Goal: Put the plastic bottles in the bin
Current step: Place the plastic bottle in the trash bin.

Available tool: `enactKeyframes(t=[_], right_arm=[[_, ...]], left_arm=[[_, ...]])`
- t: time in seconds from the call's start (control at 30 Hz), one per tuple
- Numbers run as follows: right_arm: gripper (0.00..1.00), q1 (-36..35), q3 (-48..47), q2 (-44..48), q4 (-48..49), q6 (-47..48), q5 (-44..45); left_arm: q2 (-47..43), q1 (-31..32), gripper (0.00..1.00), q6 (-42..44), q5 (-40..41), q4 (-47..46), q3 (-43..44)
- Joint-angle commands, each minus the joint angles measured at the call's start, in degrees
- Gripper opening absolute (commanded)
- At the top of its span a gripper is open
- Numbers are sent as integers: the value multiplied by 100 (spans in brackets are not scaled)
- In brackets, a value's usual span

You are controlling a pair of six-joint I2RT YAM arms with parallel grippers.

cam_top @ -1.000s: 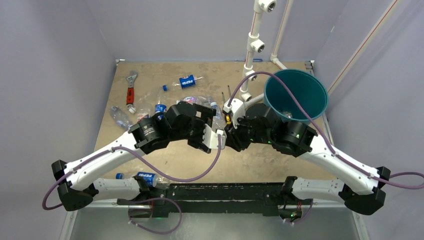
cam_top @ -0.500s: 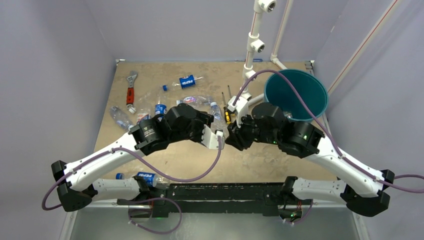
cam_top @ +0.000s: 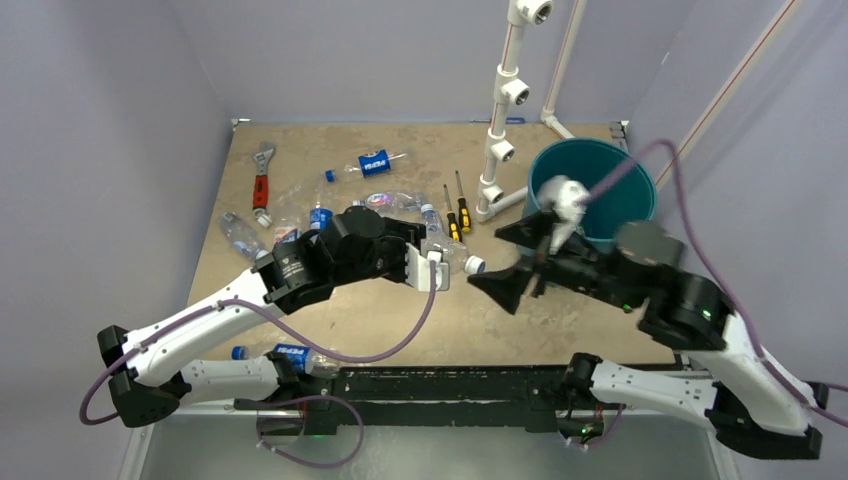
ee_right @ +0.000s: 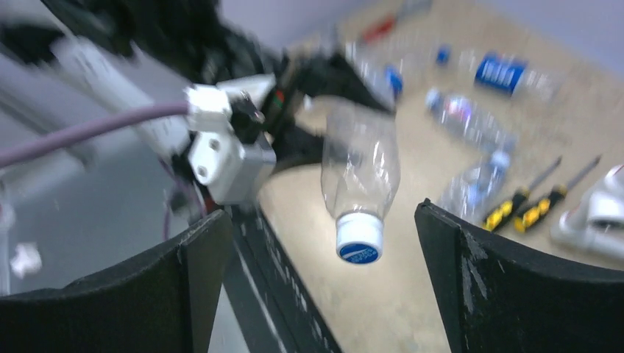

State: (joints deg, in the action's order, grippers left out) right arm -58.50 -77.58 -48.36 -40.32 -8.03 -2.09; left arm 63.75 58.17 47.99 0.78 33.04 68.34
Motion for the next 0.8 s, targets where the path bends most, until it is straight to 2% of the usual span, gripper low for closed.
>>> enactKeyframes(t=[0.0, 0.13, 0.37, 0.53, 0.77], right_arm=[[99, -12, 679, 1326, 2162, -330, 584], [99, -8, 1857, 2184, 3806, -611, 800], [96, -12, 2185, 1797, 4601, -932, 1109], [93, -8, 1971, 1189, 4812, -998, 1085], [83, -14, 1711, 618, 4873, -966, 1174]], left_arm=[[-367, -4, 42, -1109, -723, -1063, -283], [-652, -8, 41, -2618, -1320, -2312, -782], [-780, -8, 35, -5431, -1804, -4506, -1619], [-518, -8, 34, -6199, -1925, -4581, -1637], [-620, -2, 34, -6324, -1932, -4561, -1714]])
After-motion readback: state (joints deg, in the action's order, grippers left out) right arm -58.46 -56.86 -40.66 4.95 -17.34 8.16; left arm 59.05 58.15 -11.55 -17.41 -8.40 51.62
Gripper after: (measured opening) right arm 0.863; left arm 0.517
